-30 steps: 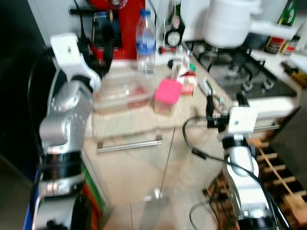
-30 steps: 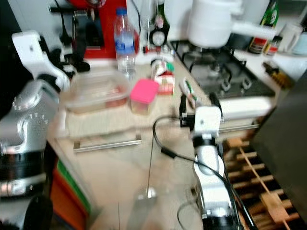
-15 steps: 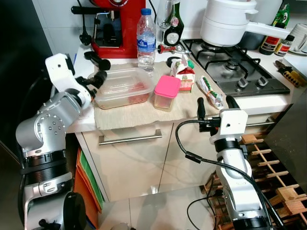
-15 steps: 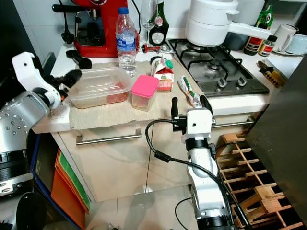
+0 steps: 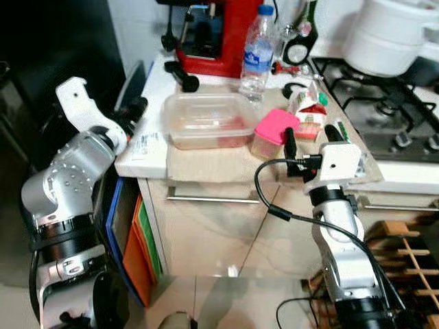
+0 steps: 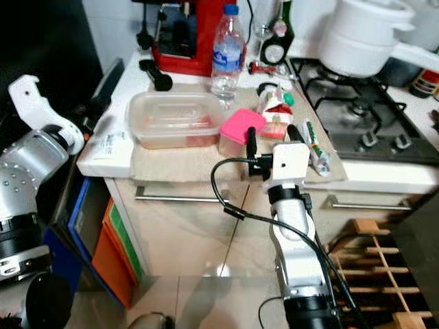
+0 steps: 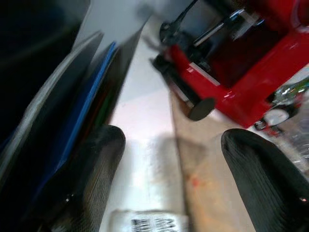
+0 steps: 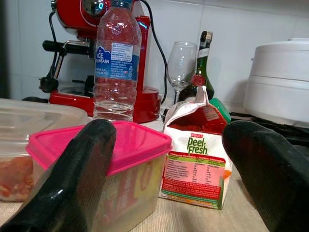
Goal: Restocking fridge
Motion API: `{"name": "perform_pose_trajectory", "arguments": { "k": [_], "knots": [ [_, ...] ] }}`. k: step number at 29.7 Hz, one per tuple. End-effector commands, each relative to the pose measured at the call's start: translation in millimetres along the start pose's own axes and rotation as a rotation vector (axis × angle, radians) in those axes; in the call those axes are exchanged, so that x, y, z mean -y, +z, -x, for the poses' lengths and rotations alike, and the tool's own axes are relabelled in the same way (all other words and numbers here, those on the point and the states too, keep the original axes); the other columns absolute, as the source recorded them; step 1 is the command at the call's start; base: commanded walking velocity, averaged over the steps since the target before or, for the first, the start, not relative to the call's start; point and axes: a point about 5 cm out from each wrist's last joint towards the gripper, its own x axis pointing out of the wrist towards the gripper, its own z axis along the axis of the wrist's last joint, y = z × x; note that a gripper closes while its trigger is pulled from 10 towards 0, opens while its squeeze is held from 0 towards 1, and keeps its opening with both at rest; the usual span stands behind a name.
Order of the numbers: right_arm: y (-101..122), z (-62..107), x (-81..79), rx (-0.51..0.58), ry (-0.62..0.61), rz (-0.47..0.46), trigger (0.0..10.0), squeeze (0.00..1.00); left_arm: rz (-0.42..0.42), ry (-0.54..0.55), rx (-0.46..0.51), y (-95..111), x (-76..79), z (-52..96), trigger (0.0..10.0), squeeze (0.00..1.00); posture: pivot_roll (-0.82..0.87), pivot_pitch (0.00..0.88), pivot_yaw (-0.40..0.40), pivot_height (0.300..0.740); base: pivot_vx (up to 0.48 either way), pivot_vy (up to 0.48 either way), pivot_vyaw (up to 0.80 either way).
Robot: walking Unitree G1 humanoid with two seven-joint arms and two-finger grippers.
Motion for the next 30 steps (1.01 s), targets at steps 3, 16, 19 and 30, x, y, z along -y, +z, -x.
{"name": "perform_pose_trajectory", "arguments": {
  "k": [3, 16, 19, 30],
  "knots": [
    [-4.3, 4.5, -4.0, -0.011, 0.014, 0.036, 10.0, 0.0, 0.021, -0.087, 0.003, 0.7, 15.7, -1.2, 10.0, 0.0, 0.17, 0.024, -0.016, 0.74, 0.0, 0.0, 0.0],
    [-6.2, 3.5, 1.9, -0.018, 0.004, 0.051, 10.0, 0.0, -0.221, -0.111, 0.122, -13.1, 21.3, 7.7, 10.0, 0.0, 0.16, 0.02, -0.028, 0.74, 0.0, 0.0, 0.0],
    [-9.3, 4.6, 2.2, -0.026, 0.002, 0.053, 10.0, 0.0, -0.216, -0.136, 0.106, -30.5, 25.2, 13.2, 10.0, 0.0, 0.16, 0.022, -0.03, 0.74, 0.0, 0.0, 0.0],
    [-14.7, 9.4, 15.4, -0.054, -0.038, 0.075, 10.0, 0.0, 0.041, -0.136, 0.01, -56.1, 31.9, -2.2, 10.0, 0.0, 0.12, 0.0, -0.035, 0.74, 0.0, 0.0, 0.0]
  ]
}}
